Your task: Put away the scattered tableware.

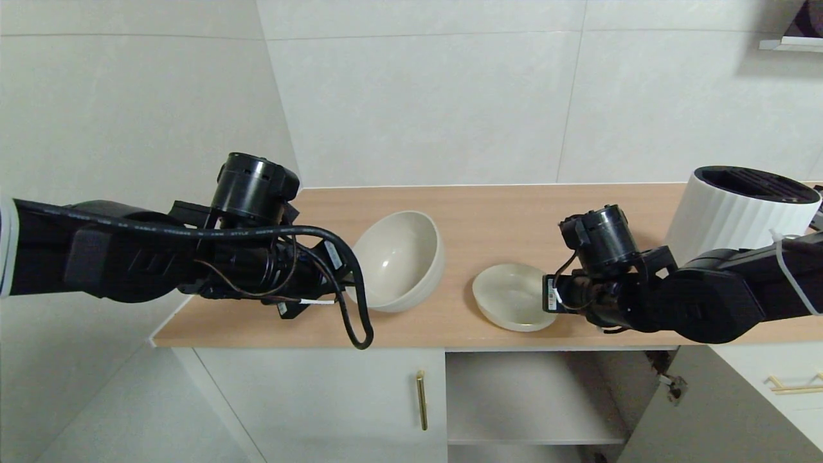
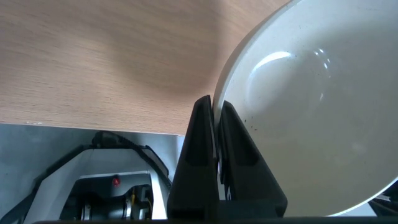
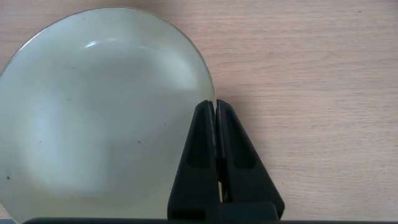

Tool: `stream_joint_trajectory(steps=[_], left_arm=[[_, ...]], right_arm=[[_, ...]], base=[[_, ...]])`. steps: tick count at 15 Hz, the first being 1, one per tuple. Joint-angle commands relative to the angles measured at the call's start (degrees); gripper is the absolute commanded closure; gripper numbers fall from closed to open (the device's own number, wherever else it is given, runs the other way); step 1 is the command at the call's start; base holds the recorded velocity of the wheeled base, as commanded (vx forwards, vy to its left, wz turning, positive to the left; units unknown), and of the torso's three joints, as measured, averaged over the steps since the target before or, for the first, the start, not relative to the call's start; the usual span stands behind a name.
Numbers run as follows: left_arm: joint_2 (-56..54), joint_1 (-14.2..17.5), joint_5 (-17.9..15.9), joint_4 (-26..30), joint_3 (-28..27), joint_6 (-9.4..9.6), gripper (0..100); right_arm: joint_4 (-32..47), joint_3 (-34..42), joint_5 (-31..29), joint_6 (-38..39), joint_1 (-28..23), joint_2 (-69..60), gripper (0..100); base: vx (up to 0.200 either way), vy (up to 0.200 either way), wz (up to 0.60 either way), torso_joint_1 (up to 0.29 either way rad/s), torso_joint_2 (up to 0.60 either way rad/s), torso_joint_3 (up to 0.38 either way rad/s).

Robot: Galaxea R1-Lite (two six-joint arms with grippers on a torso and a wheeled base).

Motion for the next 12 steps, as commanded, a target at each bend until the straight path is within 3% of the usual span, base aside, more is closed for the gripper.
stream_joint_trajectory(steps=[1,5,6,9,12], left_arm=[[-0.2,0.1,0.0,0.0,0.0,-0.03,100],[-2.8,0.4,0.0,0.0,3.0,0.67,100],[-5.3,0.5,-0.1,0.0,6.5,3.57,100],[-12.9,0.7,-0.6,0.0,11.2,8.23,100],[-19.4,1.7,-0.4,0.0,16.7,13.07,100]], right_arm=[[0.1,0.1,-0.1,0.1,0.0,-0.4,100],[0.7,0.9,0.4,-0.1,0.0,-2.9,100],[1.1,2.6,2.1,-0.2,0.2,-5.7,100],[4.8,6.7,9.6,-0.4,0.5,-14.6,100],[14.9,6.0,13.9,-0.6,0.0,-22.2,100]], base=[[0.000,0.000,0.00,0.000,0.00,0.000],[0.000,0.000,0.00,0.000,0.00,0.000],[0.000,0.000,0.00,0.000,0.00,0.000],[0.000,0.000,0.00,0.000,0.00,0.000],[0.000,0.000,0.00,0.000,0.00,0.000]])
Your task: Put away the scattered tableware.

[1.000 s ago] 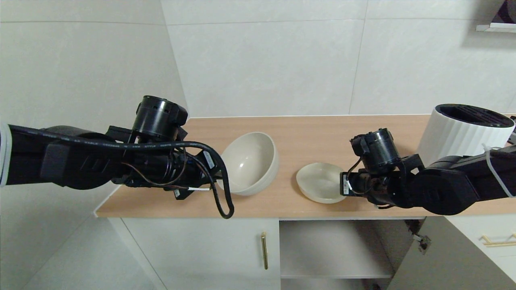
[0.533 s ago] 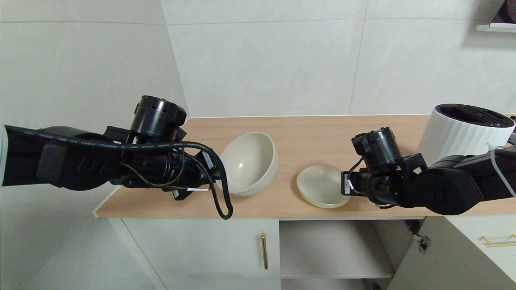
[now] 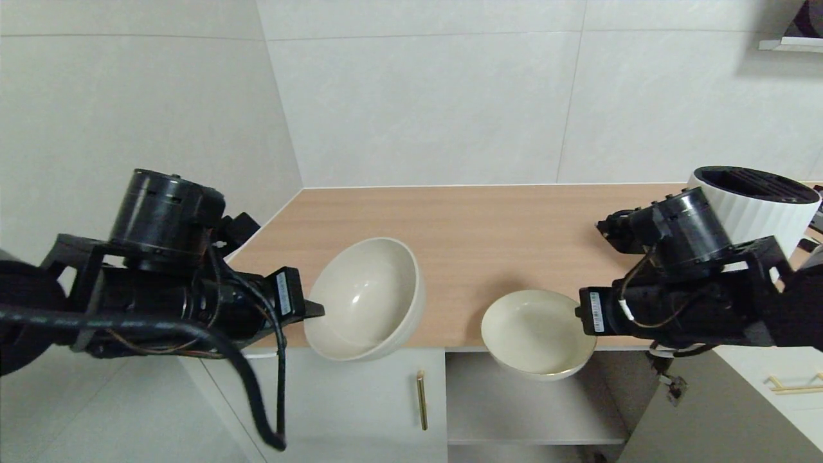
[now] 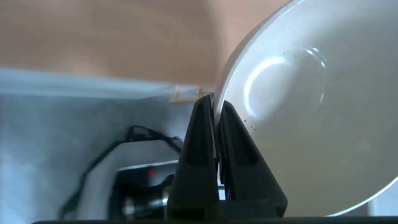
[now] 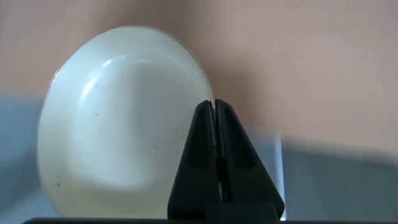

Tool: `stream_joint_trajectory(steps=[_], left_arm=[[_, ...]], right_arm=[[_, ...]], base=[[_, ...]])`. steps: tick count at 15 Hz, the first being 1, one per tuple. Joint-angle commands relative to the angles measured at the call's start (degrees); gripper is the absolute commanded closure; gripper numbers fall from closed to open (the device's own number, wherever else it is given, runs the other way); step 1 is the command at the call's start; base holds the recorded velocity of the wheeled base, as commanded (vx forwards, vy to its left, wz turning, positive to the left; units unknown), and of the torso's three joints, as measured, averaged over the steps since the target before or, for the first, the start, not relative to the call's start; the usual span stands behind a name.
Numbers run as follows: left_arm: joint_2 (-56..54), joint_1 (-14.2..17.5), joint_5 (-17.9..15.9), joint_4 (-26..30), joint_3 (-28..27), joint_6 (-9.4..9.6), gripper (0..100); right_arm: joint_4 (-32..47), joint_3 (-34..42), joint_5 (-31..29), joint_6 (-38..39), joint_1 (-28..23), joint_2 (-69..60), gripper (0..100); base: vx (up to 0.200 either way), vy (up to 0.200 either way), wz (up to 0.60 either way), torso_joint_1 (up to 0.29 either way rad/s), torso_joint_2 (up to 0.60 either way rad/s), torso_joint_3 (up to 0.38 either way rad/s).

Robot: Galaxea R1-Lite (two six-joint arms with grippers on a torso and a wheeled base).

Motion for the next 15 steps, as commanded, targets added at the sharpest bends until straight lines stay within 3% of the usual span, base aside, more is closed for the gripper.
stream_joint_trajectory(steps=[1,5,11,15], left_arm=[[-6.8,0.7,0.0,0.0,3.6,1.21,100],[-9.3,0.3,-0.2,0.0,4.7,1.38,100],[-7.0,0.3,-0.3,-0.1,5.2,1.47,100],[-6.1,0.2,-0.2,-0.1,5.0,1.47,100]], right_arm=[[3.0,0.3,1.1,-0.1,-0.2,-8.4,100],[2.4,3.4,1.5,4.4,-0.2,-11.7,100],[-0.1,5.4,1.5,4.1,1.6,-14.6,100],[-0.2,6.5,1.4,2.8,1.1,-13.7,100]], base=[[0.000,0.000,0.00,0.000,0.00,0.000],[0.000,0.000,0.00,0.000,0.00,0.000],[0.000,0.000,0.00,0.000,0.00,0.000],[-0.200,0.000,0.00,0.010,0.00,0.002]])
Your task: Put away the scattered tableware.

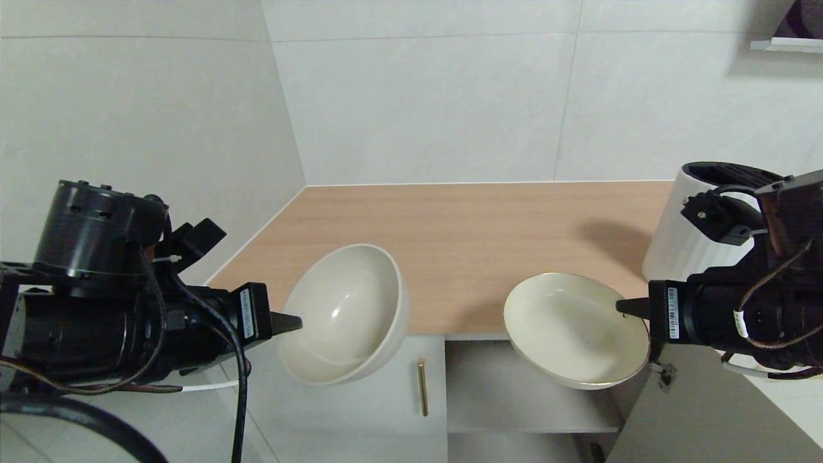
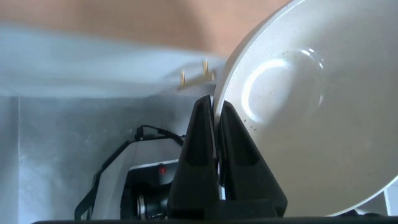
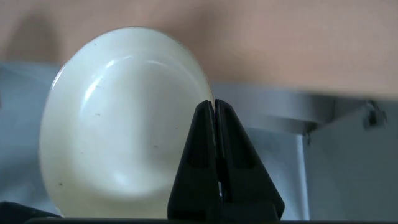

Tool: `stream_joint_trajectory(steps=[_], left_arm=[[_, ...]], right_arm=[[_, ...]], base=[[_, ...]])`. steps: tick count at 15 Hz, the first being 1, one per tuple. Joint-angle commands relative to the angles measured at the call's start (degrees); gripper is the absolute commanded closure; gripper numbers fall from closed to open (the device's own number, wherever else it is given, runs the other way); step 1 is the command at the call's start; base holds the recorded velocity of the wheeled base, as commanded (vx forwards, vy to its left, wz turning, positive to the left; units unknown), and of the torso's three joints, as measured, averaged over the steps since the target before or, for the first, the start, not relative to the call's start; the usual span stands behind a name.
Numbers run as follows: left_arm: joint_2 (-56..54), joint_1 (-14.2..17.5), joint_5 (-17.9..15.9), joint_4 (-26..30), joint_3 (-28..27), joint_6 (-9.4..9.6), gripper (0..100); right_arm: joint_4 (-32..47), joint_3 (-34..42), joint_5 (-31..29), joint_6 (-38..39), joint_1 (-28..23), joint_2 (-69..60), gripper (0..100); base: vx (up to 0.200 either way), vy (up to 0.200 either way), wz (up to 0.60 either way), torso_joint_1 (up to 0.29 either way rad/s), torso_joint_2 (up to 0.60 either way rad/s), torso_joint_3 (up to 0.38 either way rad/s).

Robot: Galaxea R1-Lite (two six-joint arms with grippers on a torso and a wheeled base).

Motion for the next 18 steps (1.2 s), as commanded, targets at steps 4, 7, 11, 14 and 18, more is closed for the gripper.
stream_joint_trajectory(steps=[4,7,11,14,18], left_arm=[[0.7,-0.4,0.0,0.0,0.2,1.03,100],[0.9,-0.4,0.0,0.0,0.4,1.82,100],[1.5,-0.5,0.0,0.0,0.4,1.82,100],[1.9,-0.7,0.0,0.0,0.4,1.82,100],[1.9,-1.0,0.0,0.0,0.6,1.82,100]], right_arm=[[-0.3,1.3,-0.3,-0.8,-0.8,1.9,100],[-0.2,1.3,-0.2,-0.7,-0.9,2.4,100],[-0.3,1.3,-0.3,-0.8,-1.6,3.8,100],[-0.3,1.4,-0.3,-0.7,-2.0,4.3,100],[-0.3,1.4,-0.3,-0.8,-2.4,5.1,100]], base=[[-0.100,0.000,0.00,-0.002,0.00,0.004],[0.000,0.000,0.00,0.000,0.00,0.000],[0.000,0.000,0.00,0.000,0.00,0.000],[0.000,0.000,0.00,0.000,0.00,0.000],[0.000,0.000,0.00,0.000,0.00,0.000]])
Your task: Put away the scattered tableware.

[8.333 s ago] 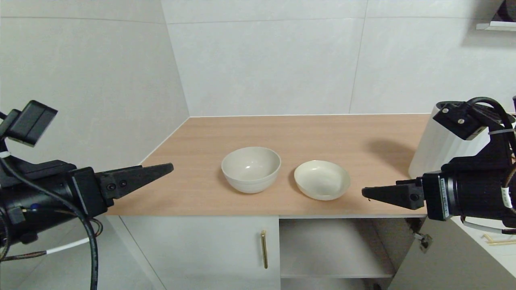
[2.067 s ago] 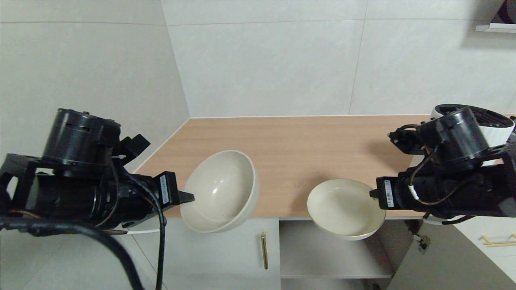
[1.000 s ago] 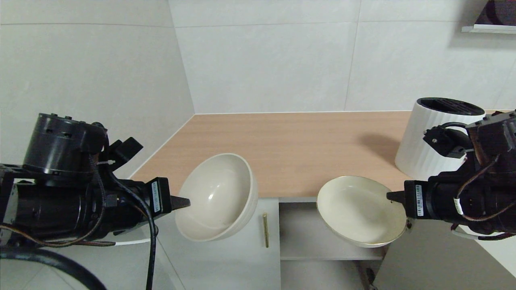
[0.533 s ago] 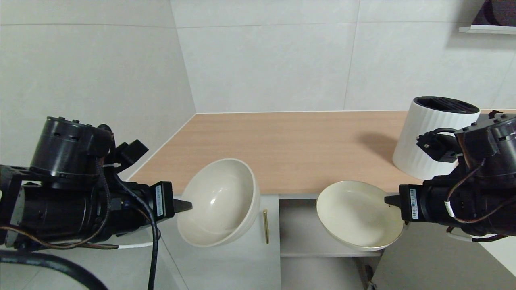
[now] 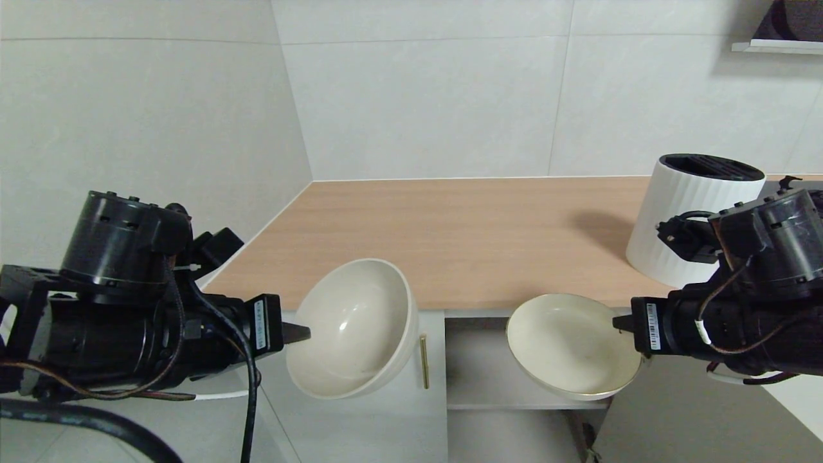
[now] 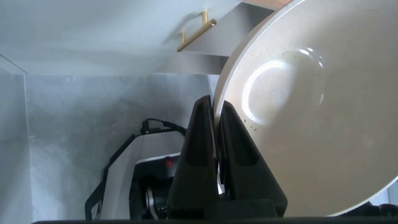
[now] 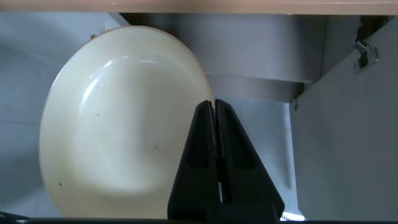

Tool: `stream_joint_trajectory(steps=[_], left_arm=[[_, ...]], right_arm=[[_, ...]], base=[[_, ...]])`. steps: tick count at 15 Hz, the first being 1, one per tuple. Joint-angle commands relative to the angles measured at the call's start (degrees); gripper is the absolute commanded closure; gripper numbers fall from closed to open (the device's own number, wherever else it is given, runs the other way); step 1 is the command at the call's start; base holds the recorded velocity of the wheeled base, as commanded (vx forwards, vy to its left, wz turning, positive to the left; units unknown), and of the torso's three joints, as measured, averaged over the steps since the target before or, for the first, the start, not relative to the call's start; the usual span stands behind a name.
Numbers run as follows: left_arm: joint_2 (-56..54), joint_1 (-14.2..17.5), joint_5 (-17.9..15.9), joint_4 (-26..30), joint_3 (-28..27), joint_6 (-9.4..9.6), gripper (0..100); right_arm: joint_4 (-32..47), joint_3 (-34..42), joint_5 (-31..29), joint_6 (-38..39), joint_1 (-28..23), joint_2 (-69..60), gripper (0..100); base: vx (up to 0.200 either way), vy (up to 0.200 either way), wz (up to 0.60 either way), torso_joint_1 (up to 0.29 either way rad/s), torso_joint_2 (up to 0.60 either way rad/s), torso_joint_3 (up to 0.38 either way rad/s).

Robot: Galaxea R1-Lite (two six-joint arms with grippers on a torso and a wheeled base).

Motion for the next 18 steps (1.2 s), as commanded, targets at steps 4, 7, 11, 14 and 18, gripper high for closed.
stream_joint_trajectory(steps=[4,7,11,14,18], left_arm=[[0.3,0.0,-0.1,0.0,0.1,-0.03,100],[0.7,0.0,-0.1,0.0,0.1,-0.03,100],[1.3,0.0,-0.1,0.0,0.1,-0.03,100],[1.4,0.0,-0.1,0.0,0.1,-0.03,100],[1.5,0.0,-0.1,0.0,0.1,-0.03,100]], right_arm=[[0.0,0.0,0.0,0.0,0.0,1.0,100],[0.0,0.0,0.0,0.0,0.0,0.9,100],[0.0,0.0,0.1,0.0,0.0,0.9,100],[0.0,0.0,0.1,0.0,0.0,1.2,100],[0.0,0.0,0.1,0.0,0.0,1.5,100]], base=[[0.000,0.000,0.00,-0.114,0.27,0.148],[0.000,0.000,0.00,-0.191,0.47,0.269],[0.000,0.000,0.00,-0.195,0.48,0.286],[0.000,0.000,0.00,-0.170,0.47,0.287],[0.000,0.000,0.00,-0.146,0.46,0.310]])
